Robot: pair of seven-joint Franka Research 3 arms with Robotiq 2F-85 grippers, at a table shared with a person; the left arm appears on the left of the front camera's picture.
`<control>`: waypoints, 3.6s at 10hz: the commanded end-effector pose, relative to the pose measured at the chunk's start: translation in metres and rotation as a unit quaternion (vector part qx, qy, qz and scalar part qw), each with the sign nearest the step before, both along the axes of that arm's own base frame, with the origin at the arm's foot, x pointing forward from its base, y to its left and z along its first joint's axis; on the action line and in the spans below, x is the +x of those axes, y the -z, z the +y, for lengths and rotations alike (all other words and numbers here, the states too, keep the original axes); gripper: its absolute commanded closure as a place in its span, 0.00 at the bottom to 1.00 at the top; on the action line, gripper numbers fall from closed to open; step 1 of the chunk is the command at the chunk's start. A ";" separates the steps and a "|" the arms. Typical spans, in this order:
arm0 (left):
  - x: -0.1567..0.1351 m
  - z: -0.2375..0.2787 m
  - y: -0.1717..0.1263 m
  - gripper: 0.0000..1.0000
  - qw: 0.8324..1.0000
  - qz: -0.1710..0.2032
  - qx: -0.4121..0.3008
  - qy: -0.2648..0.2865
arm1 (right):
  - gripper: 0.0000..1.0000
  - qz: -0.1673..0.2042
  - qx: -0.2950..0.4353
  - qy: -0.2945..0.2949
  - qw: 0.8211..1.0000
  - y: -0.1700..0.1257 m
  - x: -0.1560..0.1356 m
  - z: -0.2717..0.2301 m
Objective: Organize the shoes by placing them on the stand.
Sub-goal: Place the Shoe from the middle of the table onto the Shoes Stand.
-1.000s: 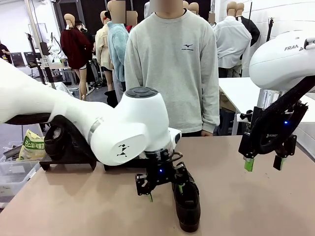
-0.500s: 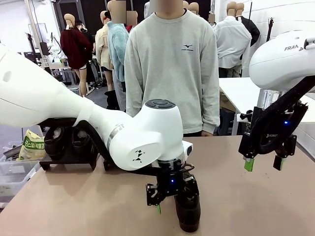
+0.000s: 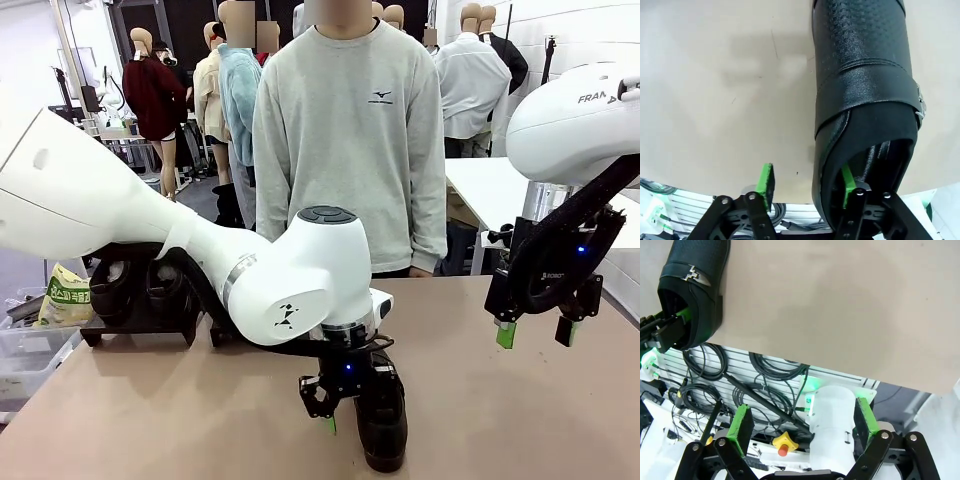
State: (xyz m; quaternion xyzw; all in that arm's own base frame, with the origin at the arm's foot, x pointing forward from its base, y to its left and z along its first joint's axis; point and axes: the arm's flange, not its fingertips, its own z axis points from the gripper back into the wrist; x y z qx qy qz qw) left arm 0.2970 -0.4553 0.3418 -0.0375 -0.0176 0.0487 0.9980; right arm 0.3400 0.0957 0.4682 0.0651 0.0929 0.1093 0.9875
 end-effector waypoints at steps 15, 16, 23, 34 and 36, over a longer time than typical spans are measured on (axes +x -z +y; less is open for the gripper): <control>0.001 0.055 -0.126 1.00 0.991 -0.122 -0.055 0.023 | 0.00 0.003 -0.001 0.004 1.000 -0.002 0.004 0.002; 0.021 0.074 -0.133 1.00 0.989 -0.145 -0.029 0.014 | 0.00 0.003 -0.001 0.004 1.000 -0.002 0.004 0.002; 0.070 0.122 -0.136 1.00 0.987 -0.160 -0.002 0.000 | 0.00 0.003 -0.001 0.004 1.000 -0.002 0.004 0.002; 0.172 0.127 -0.096 1.00 0.963 -0.262 0.069 0.001 | 0.00 0.003 -0.001 0.004 1.000 -0.002 0.004 0.002; 0.184 0.129 -0.091 1.00 0.969 -0.237 0.063 -0.009 | 0.00 0.003 -0.001 0.004 1.000 -0.002 0.004 0.002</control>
